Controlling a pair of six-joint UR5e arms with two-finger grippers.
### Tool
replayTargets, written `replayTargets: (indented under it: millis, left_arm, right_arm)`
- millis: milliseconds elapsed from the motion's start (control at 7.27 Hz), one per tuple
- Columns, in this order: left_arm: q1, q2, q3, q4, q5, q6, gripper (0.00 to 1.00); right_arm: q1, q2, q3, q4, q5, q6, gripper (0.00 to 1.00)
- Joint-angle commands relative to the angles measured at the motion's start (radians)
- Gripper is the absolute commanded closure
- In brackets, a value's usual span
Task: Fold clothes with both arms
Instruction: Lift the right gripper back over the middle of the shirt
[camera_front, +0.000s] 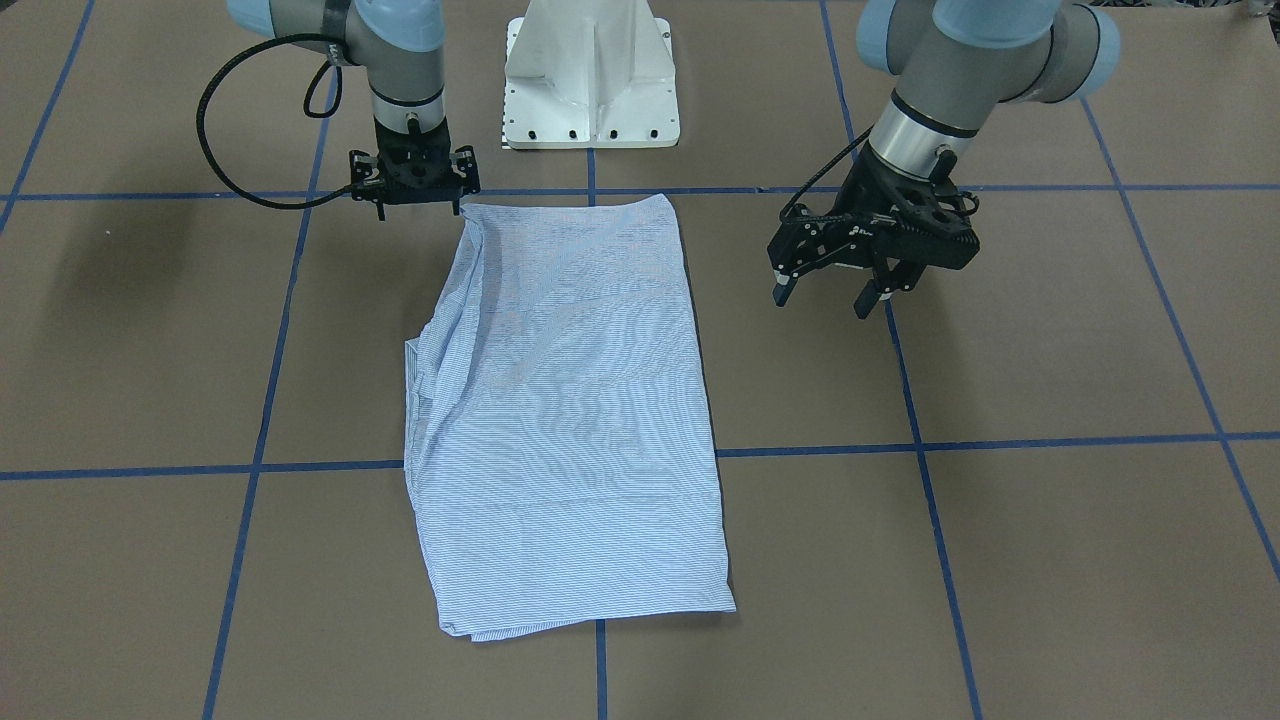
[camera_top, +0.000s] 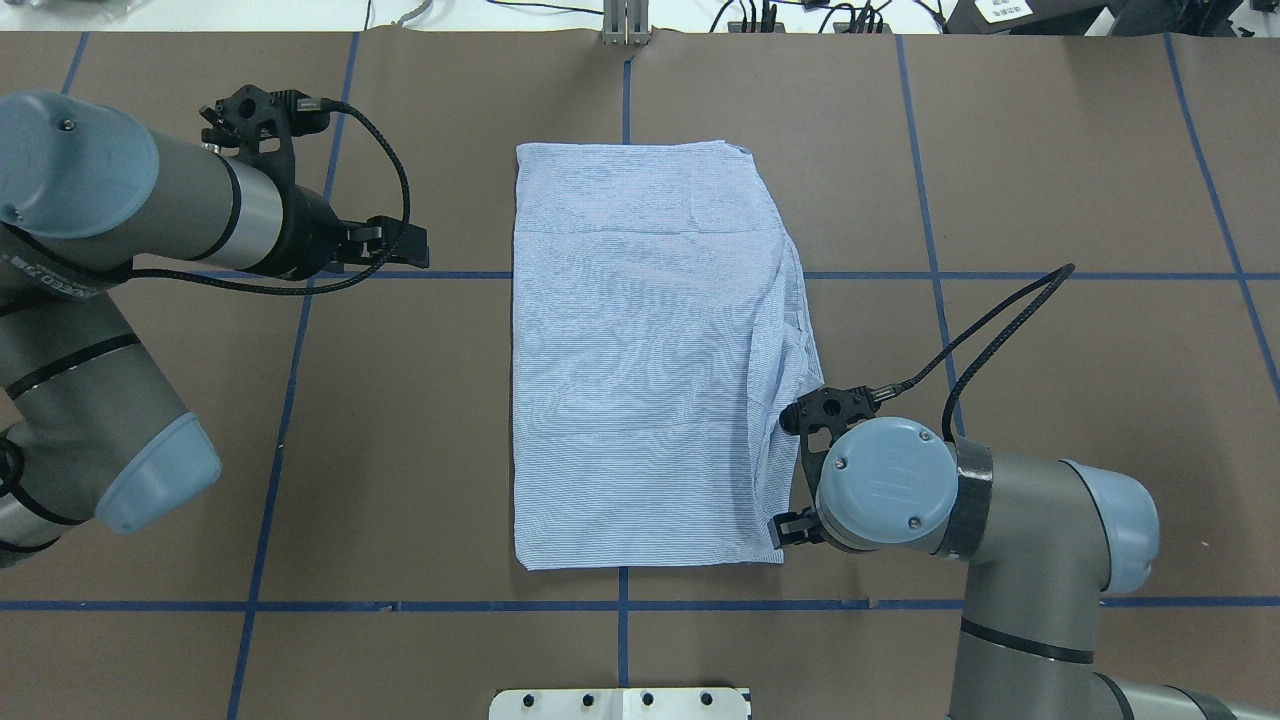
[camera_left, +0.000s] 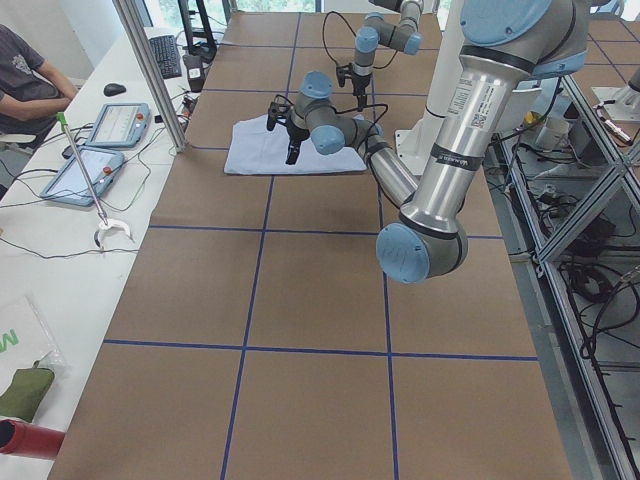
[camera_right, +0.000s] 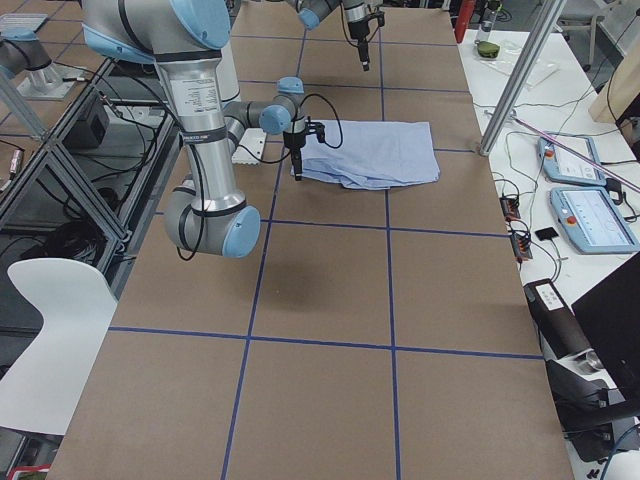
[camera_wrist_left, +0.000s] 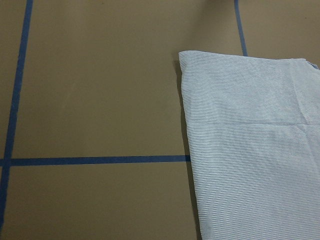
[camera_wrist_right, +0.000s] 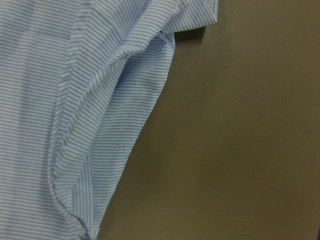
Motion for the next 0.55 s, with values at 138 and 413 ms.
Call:
replayTargets:
  millis: [138,413]
  left_arm:
    - [0.000,0.000,0.001,0.000,0.000,0.000,0.00]
    - [0.000,-0.003,0.002,0.000,-0.002,0.000,0.00]
  right_arm:
    - [0.046,0.128,-0.048,0.012,0.005,-0.002,0.00]
    - [0.086,0.214,-0.179,0.070,-0.021,-0.018,0.00]
